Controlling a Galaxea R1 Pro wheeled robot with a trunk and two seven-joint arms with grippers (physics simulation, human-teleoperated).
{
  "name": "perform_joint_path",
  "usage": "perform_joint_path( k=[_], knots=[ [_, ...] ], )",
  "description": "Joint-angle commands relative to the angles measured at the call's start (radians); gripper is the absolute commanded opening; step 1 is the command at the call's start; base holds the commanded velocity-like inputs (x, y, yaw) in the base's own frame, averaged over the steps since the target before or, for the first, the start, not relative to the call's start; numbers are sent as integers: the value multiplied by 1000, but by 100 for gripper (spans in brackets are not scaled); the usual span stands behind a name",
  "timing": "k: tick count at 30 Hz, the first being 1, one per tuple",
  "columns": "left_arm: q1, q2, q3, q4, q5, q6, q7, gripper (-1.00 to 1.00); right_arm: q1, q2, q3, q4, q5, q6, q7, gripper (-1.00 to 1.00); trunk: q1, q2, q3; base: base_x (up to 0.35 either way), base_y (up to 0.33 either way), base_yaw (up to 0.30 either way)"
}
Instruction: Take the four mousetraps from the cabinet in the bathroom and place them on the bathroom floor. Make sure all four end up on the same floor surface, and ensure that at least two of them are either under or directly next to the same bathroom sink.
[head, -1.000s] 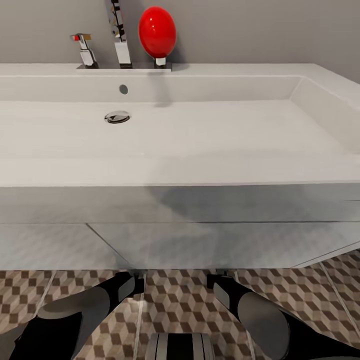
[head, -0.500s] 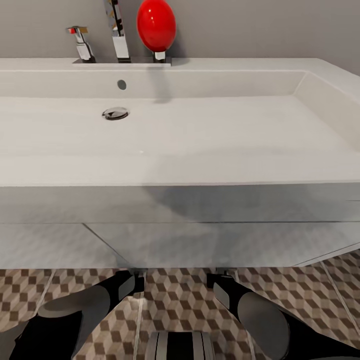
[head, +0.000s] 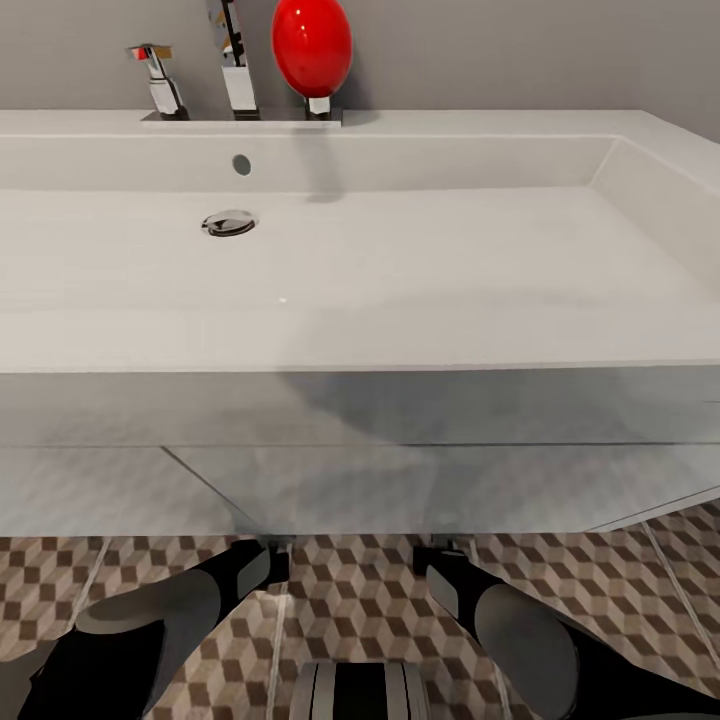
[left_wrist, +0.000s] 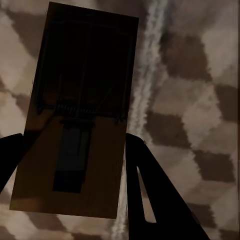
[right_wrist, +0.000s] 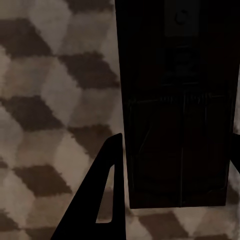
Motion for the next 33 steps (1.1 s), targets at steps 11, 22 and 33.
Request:
perform_joint_path(
  k=[11,22,33],
  knots=[
    [-18,0,-9,4,6,-19,5,-100,-24,1,10,-2,75,-51,-14,-100,0,0,-1,0,0,0],
    [-21,0,-9,8,6,-96,7,-100,-31,1,11,-1,129,-148,-14,-100,0,0,-1,0,0,0],
    [-21,-1,-9,10,6,-151,10,-100,-32,1,11,-1,131,-179,-14,-100,0,0,-1,0,0,0]
  ],
)
